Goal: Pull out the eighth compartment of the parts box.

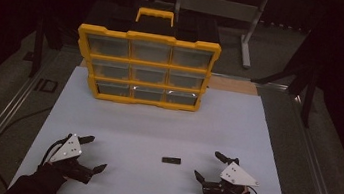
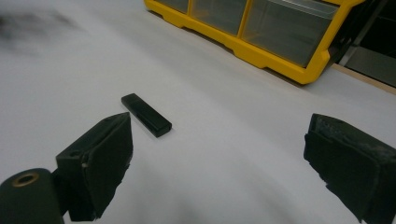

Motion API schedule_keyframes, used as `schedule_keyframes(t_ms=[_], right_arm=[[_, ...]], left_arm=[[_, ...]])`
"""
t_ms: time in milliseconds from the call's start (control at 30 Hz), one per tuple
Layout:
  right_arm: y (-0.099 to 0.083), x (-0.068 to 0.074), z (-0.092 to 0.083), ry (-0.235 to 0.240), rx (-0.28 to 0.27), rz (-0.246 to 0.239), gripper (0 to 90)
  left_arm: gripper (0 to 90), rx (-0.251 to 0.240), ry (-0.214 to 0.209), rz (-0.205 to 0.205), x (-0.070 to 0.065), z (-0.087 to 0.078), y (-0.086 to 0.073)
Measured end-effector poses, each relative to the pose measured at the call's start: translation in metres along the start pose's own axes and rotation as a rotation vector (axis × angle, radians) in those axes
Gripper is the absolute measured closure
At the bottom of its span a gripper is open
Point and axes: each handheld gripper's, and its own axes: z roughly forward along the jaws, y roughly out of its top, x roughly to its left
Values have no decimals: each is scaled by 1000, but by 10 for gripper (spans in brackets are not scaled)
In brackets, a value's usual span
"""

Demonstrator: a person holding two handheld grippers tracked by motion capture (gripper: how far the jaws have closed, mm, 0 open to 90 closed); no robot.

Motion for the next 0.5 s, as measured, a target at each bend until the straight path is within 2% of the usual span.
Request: schedule_keyframes(t_ms=[167,200,500], right_arm=[[0,0,-1,-1,-10,-5,83],[1,1,-1,-3,-9,-5,83],[1,1,-1,-11,-12,-8,83]], left_arm=[[4,-2,-12,7,-1,0,2],[4,1,-27,10,-3,0,3],[5,-1,-34,24,-2,2,8]])
